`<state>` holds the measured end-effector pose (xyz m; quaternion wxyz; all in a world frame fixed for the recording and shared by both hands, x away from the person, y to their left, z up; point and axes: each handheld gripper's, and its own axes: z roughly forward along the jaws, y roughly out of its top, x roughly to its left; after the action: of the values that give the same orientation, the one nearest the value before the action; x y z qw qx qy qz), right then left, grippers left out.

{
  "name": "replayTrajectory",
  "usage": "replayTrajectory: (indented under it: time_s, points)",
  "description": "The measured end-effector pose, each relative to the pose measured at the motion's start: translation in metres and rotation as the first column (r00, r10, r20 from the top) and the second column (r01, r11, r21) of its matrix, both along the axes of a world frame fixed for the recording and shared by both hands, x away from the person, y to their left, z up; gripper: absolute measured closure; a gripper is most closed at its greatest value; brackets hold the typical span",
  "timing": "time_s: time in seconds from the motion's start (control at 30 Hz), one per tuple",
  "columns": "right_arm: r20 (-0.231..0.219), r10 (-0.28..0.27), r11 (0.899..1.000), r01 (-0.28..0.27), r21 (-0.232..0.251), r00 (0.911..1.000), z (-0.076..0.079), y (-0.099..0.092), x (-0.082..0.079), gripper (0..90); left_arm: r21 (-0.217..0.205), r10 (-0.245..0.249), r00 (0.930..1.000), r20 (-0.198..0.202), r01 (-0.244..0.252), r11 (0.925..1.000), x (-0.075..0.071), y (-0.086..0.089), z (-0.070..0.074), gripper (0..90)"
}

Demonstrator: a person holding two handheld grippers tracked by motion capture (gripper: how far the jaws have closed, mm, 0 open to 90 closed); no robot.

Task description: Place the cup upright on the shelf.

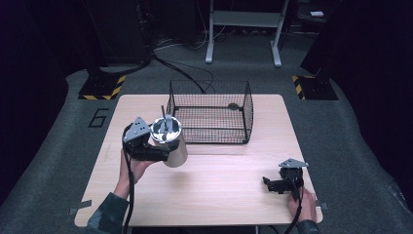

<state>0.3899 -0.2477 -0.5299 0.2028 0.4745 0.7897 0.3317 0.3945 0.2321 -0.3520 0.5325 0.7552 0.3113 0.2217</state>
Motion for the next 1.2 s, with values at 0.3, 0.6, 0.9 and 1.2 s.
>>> replayTrajectory:
  time_s: [0.3,0.6,0.9,1.2]
  points:
    - [0.0,0.002,1.0,-0.002,0.0,1.0,0.0,0.0,0.0,0.0,0.006,-0.03,0.9993,0.022,0.03,0.9995,0.012,-0.013,0.024,4.0]
    - [0.0,0.002,1.0,-0.002,0.0,1.0,0.0,0.0,0.0,0.0,0.015,-0.053,0.9979,0.036,0.053,0.9985,0.027,-0.027,0.044,4.0]
    - [0.0,0.003,1.0,-0.003,0.0,1.0,0.0,0.0,0.0,0.0,0.008,-0.059,0.9965,0.058,0.059,0.9982,0.048,-0.044,0.063,4.0]
    - [-0.005,-0.002,1.0,0.002,0.005,1.0,0.0,0.0,0.0,0.0,0.009,-0.063,0.9963,0.058,0.063,0.998,0.062,-0.056,0.07,4.0]
